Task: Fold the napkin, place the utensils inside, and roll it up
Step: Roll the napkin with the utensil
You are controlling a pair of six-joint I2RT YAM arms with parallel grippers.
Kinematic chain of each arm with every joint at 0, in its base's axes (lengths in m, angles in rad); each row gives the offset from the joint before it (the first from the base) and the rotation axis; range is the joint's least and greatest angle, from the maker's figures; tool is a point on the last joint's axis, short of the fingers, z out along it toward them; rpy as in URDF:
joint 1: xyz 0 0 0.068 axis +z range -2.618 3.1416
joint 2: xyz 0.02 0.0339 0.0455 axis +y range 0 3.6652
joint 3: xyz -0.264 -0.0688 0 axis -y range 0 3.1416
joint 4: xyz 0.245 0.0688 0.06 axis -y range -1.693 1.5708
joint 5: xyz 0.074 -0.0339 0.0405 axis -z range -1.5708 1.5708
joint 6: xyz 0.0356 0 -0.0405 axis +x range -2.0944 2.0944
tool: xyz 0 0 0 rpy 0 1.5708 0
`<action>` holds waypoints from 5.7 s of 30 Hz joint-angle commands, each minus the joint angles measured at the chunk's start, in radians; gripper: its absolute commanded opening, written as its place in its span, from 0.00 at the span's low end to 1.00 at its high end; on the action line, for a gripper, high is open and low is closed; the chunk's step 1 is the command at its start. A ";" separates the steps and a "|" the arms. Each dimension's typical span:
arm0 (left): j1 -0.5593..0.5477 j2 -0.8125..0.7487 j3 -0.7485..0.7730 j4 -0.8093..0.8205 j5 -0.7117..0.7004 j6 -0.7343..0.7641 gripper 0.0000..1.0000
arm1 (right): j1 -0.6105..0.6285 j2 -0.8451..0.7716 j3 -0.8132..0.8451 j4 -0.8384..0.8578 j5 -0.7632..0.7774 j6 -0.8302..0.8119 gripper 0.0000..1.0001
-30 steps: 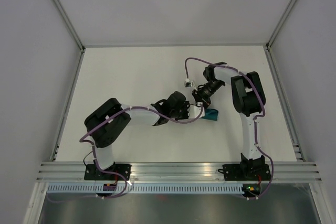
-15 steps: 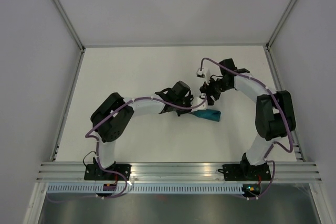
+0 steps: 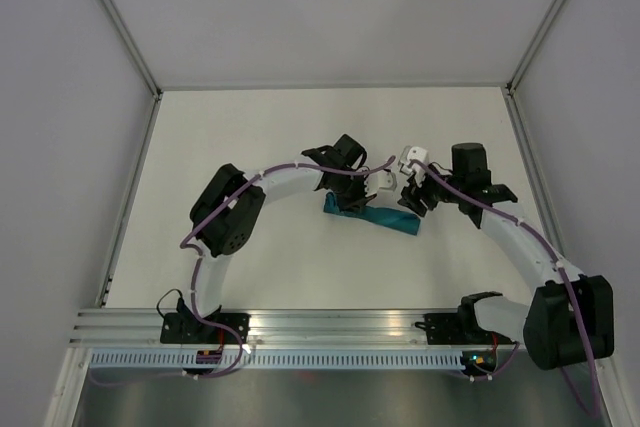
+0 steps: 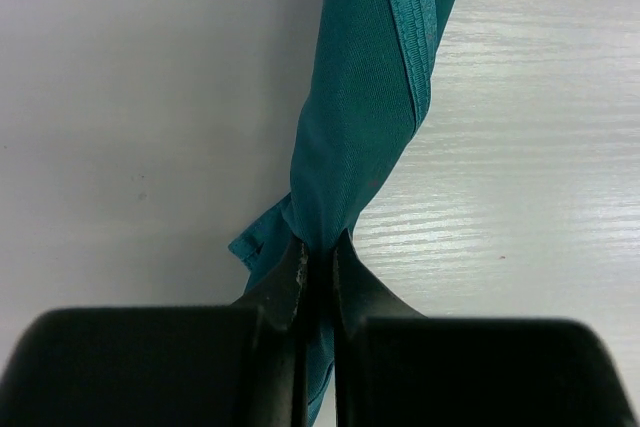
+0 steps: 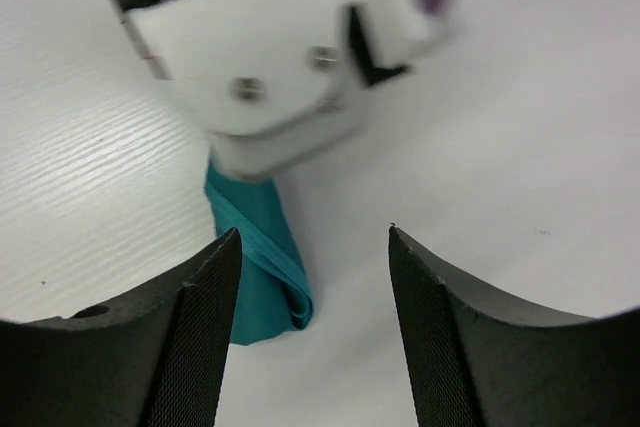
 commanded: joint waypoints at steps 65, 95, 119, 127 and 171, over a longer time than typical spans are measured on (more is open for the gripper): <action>0.322 -0.414 -0.239 0.376 -0.228 -0.890 0.58 | 0.486 0.617 0.165 0.072 0.563 0.408 0.06; 0.286 -0.047 -0.265 0.603 -0.490 -1.488 0.45 | 0.437 0.888 0.544 -0.073 0.349 0.813 0.15; 0.270 -0.012 -0.164 0.520 -0.521 -1.457 0.45 | 0.431 0.753 0.612 -0.152 0.349 0.726 0.53; 0.272 0.003 -0.135 0.502 -0.515 -1.448 0.44 | 0.399 0.694 0.680 -0.190 0.315 0.722 0.53; 0.272 -0.492 -0.188 0.292 -0.489 -1.180 0.51 | 0.091 0.241 0.506 -0.222 0.292 0.629 0.65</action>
